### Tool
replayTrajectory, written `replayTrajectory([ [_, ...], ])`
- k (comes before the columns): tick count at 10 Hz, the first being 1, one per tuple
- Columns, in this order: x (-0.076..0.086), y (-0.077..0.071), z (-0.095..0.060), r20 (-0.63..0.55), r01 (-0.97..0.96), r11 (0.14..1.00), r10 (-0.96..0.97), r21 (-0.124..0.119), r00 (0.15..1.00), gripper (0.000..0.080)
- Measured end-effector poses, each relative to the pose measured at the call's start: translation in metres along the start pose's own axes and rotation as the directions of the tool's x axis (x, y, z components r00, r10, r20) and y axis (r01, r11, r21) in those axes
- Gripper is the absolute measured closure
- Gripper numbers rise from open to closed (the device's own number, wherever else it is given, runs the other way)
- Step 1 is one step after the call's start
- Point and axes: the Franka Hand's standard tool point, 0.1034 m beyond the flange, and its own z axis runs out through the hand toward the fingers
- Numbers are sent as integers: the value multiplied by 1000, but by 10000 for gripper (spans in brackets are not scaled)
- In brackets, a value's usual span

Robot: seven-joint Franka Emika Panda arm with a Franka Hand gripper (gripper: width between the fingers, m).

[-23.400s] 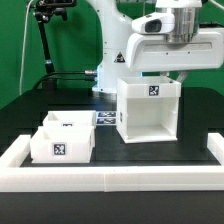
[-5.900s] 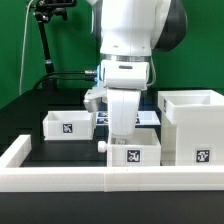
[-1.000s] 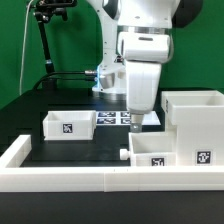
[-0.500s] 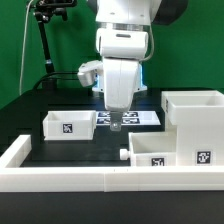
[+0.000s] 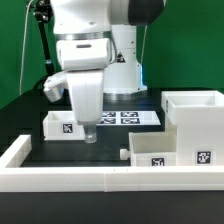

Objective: Assemble drawer

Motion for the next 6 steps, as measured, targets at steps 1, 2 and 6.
replayTrajectory([
  [1,-5,-1,7,-43,8,1000,-7,10,999,150],
  [2,-4,0,13,-69,-3,1000,5,22,998,150],
  [6,35,3,31,-85,-23,999,27,46,996,150],
])
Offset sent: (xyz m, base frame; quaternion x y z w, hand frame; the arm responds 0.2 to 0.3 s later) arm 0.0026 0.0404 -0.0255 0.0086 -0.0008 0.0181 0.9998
